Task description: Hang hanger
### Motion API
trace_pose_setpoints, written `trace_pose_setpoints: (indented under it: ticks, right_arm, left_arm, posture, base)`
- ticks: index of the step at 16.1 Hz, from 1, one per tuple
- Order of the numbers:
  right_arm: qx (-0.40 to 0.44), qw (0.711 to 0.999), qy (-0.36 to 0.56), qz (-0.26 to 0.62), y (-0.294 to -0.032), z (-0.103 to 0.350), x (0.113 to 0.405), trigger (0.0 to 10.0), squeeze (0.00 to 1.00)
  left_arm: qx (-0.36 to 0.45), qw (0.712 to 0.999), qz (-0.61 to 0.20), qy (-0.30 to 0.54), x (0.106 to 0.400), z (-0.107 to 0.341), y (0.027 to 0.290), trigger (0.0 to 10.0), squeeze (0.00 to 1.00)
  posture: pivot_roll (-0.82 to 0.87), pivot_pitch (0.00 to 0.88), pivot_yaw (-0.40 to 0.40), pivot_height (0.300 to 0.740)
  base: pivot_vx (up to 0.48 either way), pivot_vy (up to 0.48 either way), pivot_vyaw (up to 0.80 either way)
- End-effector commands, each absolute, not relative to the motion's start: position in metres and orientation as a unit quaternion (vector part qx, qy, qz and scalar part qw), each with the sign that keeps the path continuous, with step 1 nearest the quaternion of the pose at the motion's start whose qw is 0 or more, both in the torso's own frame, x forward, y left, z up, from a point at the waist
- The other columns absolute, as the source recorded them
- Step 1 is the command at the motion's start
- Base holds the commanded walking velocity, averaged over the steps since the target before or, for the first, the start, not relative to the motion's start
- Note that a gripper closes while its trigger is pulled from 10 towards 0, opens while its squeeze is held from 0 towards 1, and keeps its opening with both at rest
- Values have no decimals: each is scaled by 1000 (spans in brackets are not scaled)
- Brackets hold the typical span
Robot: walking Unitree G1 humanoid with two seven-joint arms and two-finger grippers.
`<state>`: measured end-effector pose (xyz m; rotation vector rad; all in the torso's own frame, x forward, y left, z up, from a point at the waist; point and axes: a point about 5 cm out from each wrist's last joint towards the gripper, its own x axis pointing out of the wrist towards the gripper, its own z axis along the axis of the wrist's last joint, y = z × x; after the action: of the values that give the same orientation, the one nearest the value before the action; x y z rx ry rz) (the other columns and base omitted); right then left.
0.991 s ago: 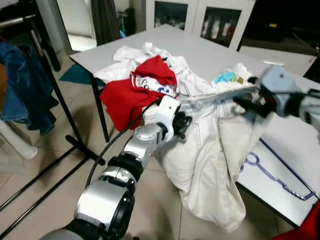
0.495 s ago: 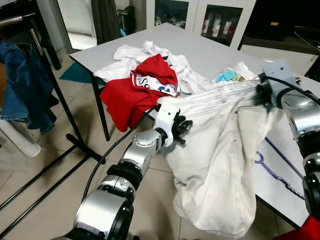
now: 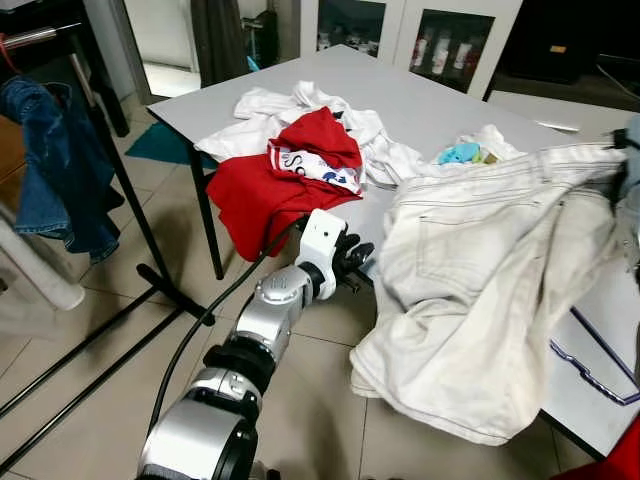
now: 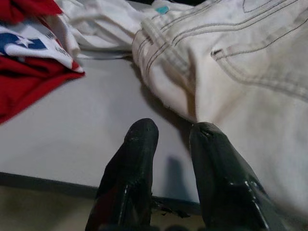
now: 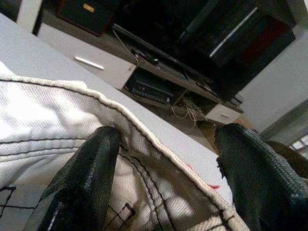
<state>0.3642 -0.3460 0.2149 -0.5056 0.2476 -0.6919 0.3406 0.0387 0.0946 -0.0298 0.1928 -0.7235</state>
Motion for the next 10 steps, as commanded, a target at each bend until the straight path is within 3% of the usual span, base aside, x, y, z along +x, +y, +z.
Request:
trace_pose_setpoints:
  ticks: [1,2,3,6,10]
  right_arm:
    - [-247,900,124,-338,-352,220,362,10000,0]
    - [-253,909,161,-291,-344,203,364,10000,0]
    - [-259,922,228,-176,-322,168,366,10000,0]
    - [-222,934,277,-39,-292,135,365,10000,0]
    - [-222,954,195,-54,-294,156,372,10000,0]
  left_arm:
    - [-9,930,-356,94,340,96,34,10000,0]
    - [-10,929,-357,95,339,95,33,10000,0]
    - [-11,928,-359,98,336,93,31,10000,0]
    - [-16,926,-360,108,327,86,29,10000,0]
    - [-17,925,-359,120,316,75,29,10000,0]
  posture:
    - [17,0,-61,740]
    - [18,0,-65,740]
    - [22,0,-69,740]
    - [28,0,-69,740]
    - [-2,0,-47,740]
  base:
    - [0,0,0]
    - [0,0,0]
    - [0,0,0]
    - [0,0,0]
    - [0,0,0]
